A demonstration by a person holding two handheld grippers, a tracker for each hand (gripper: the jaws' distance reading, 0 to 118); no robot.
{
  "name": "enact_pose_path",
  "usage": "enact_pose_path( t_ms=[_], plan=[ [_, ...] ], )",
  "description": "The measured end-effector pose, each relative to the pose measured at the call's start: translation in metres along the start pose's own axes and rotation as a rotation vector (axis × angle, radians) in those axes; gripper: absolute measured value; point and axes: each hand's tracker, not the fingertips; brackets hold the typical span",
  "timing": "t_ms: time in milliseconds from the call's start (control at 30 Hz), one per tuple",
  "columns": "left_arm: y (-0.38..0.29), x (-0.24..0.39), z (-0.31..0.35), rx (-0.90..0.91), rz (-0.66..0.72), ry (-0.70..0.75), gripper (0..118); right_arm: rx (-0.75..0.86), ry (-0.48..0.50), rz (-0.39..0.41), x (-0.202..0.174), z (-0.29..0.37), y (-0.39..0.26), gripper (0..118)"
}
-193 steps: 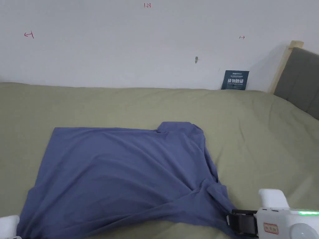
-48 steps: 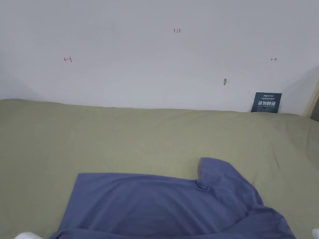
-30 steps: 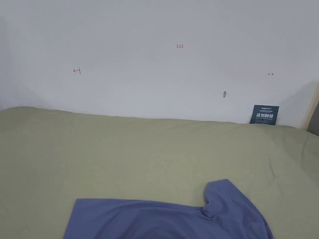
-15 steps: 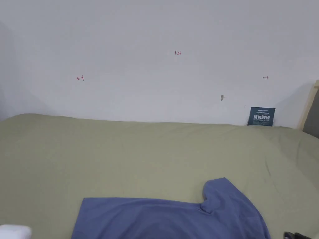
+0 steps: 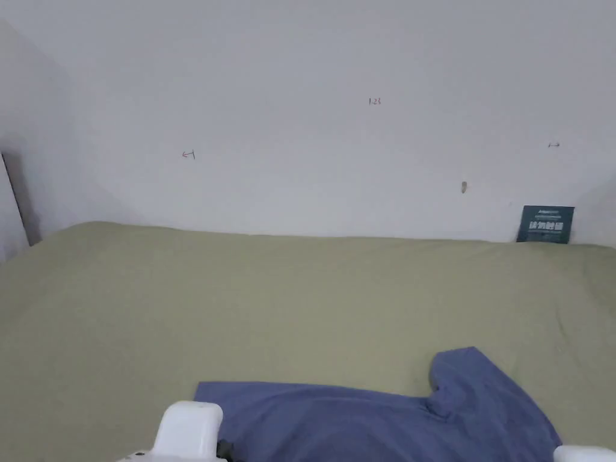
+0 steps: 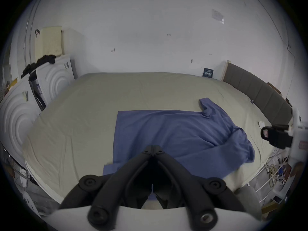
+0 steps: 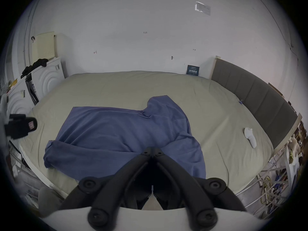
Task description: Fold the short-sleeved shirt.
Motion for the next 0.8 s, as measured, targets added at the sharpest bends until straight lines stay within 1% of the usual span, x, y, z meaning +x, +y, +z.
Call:
enact_pose_path(
  t_ms=[100,167,200,233,267,300,333,367,400,433,500,533,600,633,667,700,733,767,800],
  plan=[
    [0.051,-0.033,-0.058,-0.084,-0.018,0.041,0,-0.016,0.016,-0.011,0.008,-0.015,0.01,2],
    [0.089,-0.058,-0.106,-0.178,0.007,0.026,0,-0.032,0.005,-0.011,0.015,-0.027,0.014,2],
    [0.112,-0.066,-0.139,-0.29,0.006,-0.01,3,-0.038,0.004,-0.015,0.019,-0.033,0.017,2],
    [0.128,-0.078,-0.167,-0.369,0.044,-0.054,18,-0.05,0.0,-0.021,0.023,-0.039,0.02,2],
    [0.137,-0.084,-0.192,-0.426,0.066,-0.039,52,-0.061,-0.002,-0.029,0.027,-0.044,0.021,2],
    [0.144,-0.091,-0.218,-0.498,0.048,-0.024,81,-0.072,-0.001,-0.04,0.032,-0.049,0.023,2],
    [0.15,-0.094,-0.245,-0.532,0.093,-0.012,95,-0.08,-0.003,-0.047,0.036,-0.054,0.025,2],
    [0.152,-0.096,-0.26,-0.537,0.1,0.038,96,-0.085,-0.007,-0.049,0.038,-0.057,0.026,2],
    [0.151,-0.096,-0.272,-0.539,0.074,0.08,96,-0.091,-0.014,-0.05,0.042,-0.059,0.026,2],
    [0.149,-0.097,-0.285,-0.524,0.071,0.09,96,-0.1,-0.018,-0.048,0.045,-0.062,0.027,2],
    [0.142,-0.097,-0.296,-0.528,0.076,0.069,93,-0.11,-0.017,-0.043,0.048,-0.065,0.027,2],
    [0.139,-0.096,-0.305,-0.551,0.105,0.076,90,-0.117,-0.014,-0.043,0.05,-0.066,0.028,2],
    [0.132,-0.095,-0.313,-0.567,0.131,0.078,74,-0.123,-0.001,-0.045,0.052,-0.069,0.027,2],
    [0.126,-0.092,-0.315,-0.573,0.127,0.065,58,-0.124,0.005,-0.048,0.051,-0.07,0.028,2],
    [0.12,-0.088,-0.312,-0.568,0.118,0.055,23,-0.126,0.011,-0.048,0.051,-0.072,0.028,2],
    [0.114,-0.082,-0.311,-0.551,0.048,0.088,2,-0.129,0.018,-0.049,0.051,-0.076,0.029,2],
    [0.113,-0.079,-0.304,-0.524,0.003,0.119,2,-0.13,0.023,-0.049,0.052,-0.08,0.031,2],
    [0.113,-0.079,-0.299,-0.508,0.026,0.1,2,-0.132,0.022,-0.045,0.052,-0.085,0.035,5],
    [0.114,-0.08,-0.295,-0.496,0.04,0.08,2,-0.13,0.02,-0.035,0.054,-0.092,0.041,23]
  ],
)
